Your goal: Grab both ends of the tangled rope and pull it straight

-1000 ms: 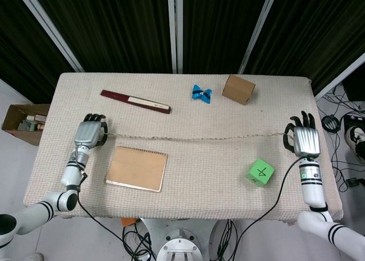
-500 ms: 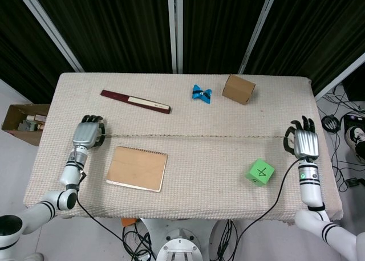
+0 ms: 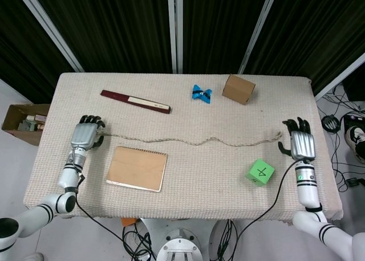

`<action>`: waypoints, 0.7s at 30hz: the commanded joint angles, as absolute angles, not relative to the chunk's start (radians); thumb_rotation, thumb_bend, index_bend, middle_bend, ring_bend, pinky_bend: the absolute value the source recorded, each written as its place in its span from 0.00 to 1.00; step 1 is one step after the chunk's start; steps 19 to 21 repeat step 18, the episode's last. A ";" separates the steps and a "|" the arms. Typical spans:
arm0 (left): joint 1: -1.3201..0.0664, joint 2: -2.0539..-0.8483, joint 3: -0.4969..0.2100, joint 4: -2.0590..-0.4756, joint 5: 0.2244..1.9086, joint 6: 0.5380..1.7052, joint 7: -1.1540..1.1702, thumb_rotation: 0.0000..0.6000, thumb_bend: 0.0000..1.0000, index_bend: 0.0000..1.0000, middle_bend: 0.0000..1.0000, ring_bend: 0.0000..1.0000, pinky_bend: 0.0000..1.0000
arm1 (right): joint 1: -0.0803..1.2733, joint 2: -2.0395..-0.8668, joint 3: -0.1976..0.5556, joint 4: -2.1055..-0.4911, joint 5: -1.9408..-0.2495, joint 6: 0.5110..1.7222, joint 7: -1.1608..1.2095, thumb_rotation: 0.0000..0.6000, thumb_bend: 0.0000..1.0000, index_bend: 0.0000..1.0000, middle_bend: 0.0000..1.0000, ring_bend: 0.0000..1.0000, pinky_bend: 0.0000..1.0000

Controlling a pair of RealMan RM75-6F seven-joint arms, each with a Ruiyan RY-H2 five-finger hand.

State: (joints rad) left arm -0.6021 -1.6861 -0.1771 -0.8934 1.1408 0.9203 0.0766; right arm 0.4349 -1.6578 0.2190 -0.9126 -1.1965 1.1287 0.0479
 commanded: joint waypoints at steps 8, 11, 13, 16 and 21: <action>-0.413 -1.402 -0.181 -1.224 1.194 1.185 0.000 1.00 0.26 0.32 0.16 0.11 0.10 | 0.263 -1.305 0.223 -1.363 -1.268 1.374 0.041 1.00 0.26 0.18 0.16 0.00 0.00; -0.341 -1.309 -0.150 -1.333 1.233 1.256 -0.049 1.00 0.25 0.32 0.16 0.11 0.10 | 0.198 -1.187 0.190 -1.479 -1.284 1.407 0.042 1.00 0.26 0.12 0.13 0.00 0.00; -0.297 -1.262 -0.129 -1.392 1.259 1.304 -0.068 1.00 0.24 0.31 0.16 0.11 0.10 | 0.159 -1.136 0.171 -1.528 -1.298 1.439 0.044 1.00 0.26 0.10 0.12 0.00 0.00; -0.225 -1.206 -0.097 -1.473 1.291 1.391 -0.077 1.00 0.23 0.31 0.16 0.11 0.10 | 0.098 -1.087 0.147 -1.580 -1.313 1.498 0.066 1.00 0.27 0.09 0.11 0.00 0.00; -0.179 -1.176 -0.071 -1.520 1.324 1.448 -0.078 1.00 0.23 0.31 0.16 0.11 0.10 | 0.062 -1.070 0.129 -1.595 -1.330 1.530 0.094 1.00 0.27 0.09 0.11 0.00 0.00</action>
